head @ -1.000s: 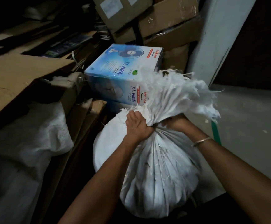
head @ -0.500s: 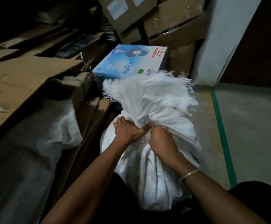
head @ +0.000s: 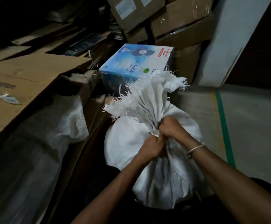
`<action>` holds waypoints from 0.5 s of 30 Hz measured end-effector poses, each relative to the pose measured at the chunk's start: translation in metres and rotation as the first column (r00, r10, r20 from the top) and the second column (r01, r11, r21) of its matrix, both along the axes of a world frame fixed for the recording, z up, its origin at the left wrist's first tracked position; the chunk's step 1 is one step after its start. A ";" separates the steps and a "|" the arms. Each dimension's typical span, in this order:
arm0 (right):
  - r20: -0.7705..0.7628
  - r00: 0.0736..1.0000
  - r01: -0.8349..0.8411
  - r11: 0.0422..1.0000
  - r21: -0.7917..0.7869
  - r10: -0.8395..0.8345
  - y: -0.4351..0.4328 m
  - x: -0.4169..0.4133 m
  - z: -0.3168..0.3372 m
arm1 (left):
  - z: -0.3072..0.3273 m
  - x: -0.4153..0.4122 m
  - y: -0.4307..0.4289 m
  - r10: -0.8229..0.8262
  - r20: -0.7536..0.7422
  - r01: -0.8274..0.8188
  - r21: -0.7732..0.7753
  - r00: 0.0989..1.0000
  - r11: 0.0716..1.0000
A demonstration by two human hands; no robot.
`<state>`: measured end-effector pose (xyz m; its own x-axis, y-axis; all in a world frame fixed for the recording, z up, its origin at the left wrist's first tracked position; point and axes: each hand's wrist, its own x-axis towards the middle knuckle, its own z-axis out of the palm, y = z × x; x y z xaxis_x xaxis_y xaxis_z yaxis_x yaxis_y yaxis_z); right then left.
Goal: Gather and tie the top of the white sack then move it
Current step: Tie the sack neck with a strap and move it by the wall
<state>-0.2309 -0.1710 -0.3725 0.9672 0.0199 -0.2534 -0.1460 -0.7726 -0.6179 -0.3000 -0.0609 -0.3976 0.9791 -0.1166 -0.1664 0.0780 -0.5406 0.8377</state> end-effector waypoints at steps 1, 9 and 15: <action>-0.045 0.997 0.070 0.990 0.121 -0.065 -0.004 0.002 0.001 | 0.001 -0.006 -0.006 0.007 -0.152 -0.023 -0.104 0.988 0.994; -0.613 0.783 0.591 0.437 0.679 -0.106 -0.001 -0.005 -0.011 | -0.008 -0.016 -0.020 -0.019 -0.477 -0.348 -0.667 0.878 0.658; -0.248 0.956 0.260 0.852 0.455 -0.159 -0.013 -0.002 -0.005 | -0.027 -0.014 -0.017 -0.128 -0.586 -0.424 -0.703 0.800 0.571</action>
